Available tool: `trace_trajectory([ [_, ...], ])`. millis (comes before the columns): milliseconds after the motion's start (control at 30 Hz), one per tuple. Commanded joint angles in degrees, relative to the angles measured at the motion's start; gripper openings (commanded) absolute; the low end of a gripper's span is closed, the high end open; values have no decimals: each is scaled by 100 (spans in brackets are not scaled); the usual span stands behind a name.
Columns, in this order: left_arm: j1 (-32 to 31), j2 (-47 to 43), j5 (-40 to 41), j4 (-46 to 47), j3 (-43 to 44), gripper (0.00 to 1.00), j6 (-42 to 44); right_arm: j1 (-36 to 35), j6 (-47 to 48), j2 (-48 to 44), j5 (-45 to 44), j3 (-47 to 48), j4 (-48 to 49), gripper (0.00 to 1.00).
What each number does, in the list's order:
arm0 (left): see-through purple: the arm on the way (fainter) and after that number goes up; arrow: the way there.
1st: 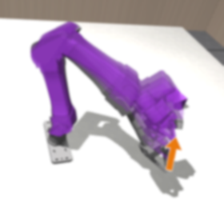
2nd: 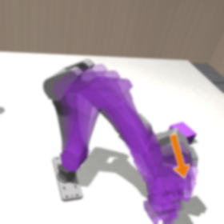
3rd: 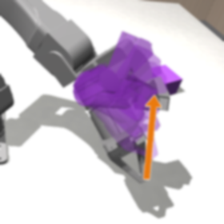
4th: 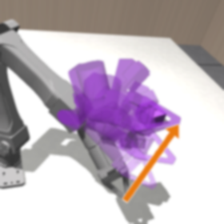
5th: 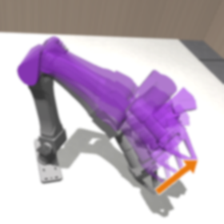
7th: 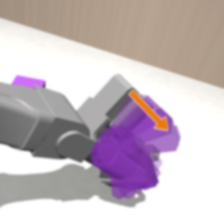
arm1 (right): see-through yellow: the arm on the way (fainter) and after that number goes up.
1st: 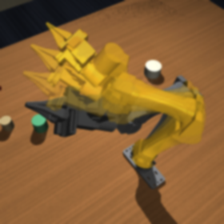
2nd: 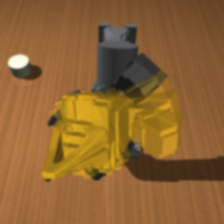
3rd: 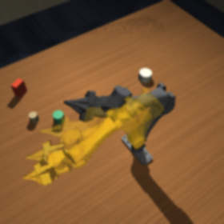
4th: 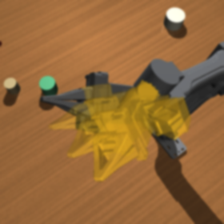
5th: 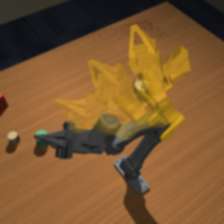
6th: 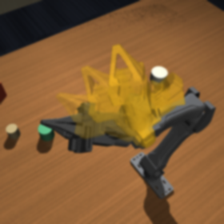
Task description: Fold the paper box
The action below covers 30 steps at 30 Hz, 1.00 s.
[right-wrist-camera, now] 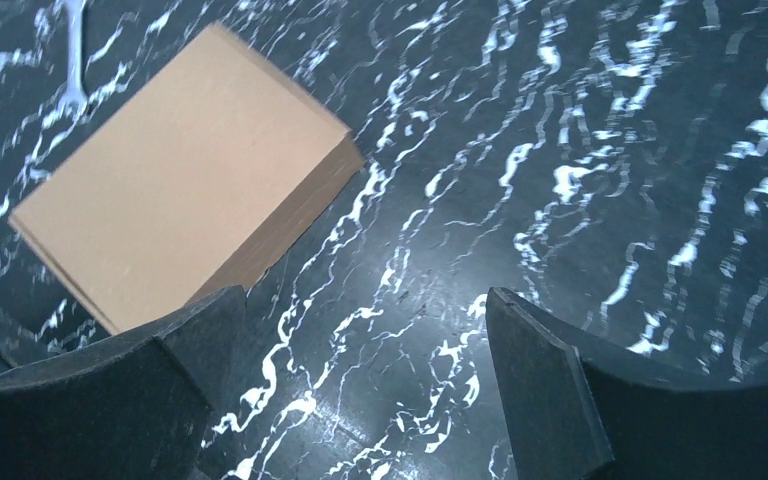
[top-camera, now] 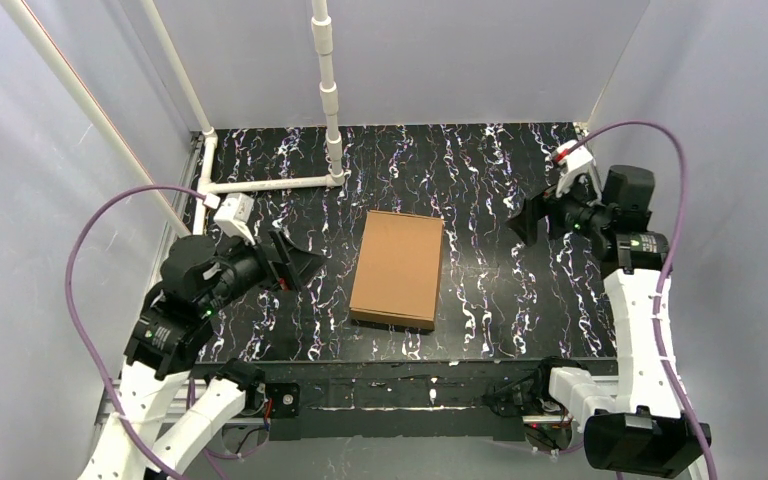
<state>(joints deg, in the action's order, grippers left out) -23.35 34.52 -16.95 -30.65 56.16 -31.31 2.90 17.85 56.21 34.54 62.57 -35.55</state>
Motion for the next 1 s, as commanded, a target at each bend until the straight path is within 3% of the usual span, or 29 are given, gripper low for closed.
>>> trace_trajectory([
  [0,32,-49,206,-1074,614,98,532,384,-518,-131,-46,863,-569,98],
  [167,33,-299,131,-1258,696,98,550,873,-414,-146,1035,1086,-1079,98],
  [433,32,-631,-258,-1016,566,98,125,994,-1029,-631,16,986,-971,98],
  [967,26,-1038,-503,-896,106,98,-376,994,-1324,-1050,-66,550,-309,98],
])
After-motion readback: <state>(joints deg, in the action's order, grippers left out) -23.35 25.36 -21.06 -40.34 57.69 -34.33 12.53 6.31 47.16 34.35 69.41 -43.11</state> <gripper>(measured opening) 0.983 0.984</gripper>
